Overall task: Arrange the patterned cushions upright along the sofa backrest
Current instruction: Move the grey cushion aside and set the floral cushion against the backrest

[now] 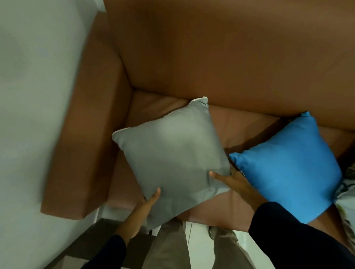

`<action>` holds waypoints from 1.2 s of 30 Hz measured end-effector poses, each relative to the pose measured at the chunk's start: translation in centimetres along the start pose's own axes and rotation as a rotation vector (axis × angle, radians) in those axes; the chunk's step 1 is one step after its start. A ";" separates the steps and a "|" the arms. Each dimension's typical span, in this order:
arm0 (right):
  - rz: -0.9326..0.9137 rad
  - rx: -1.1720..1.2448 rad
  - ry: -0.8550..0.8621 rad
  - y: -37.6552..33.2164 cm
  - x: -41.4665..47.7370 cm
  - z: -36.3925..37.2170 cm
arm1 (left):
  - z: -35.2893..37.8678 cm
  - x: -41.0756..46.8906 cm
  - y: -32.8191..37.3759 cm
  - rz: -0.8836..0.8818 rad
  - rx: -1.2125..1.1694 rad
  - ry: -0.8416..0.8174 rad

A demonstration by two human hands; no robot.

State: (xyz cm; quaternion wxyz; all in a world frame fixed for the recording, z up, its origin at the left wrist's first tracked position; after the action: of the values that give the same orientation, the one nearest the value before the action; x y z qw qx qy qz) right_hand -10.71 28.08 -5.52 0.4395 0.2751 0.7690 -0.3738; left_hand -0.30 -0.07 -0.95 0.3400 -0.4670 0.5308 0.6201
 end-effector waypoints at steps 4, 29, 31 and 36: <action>-0.070 -0.056 0.077 -3.1 -3.1 -1.7 | -4.0 -2.2 3.1 0.245 0.143 0.023; -0.629 -0.275 0.786 -30.2 -3.0 -10.9 | -5.1 4.9 35.3 1.024 0.404 0.458; -0.766 -0.469 1.008 -29.0 -4.2 -8.3 | -4.3 4.4 32.9 1.170 0.673 0.697; -1.326 -0.993 0.795 -22.7 -3.4 0.7 | -2.8 6.5 24.6 1.626 1.328 0.778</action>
State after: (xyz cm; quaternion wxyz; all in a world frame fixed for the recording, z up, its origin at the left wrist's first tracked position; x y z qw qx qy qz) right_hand -25.88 14.30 4.85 -0.0940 -0.3346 0.9361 -0.0540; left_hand -24.38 -8.30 1.35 -0.1738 0.1307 0.9740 0.0632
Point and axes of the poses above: each hand's wrist, its own x-axis towards the middle knuckle, its own z-axis out of the palm, y = z × x, the point moved 1 cm from there along x, towards the middle knuckle, and after that the axes turned 2 degrees about z, right-handed, at the moved point
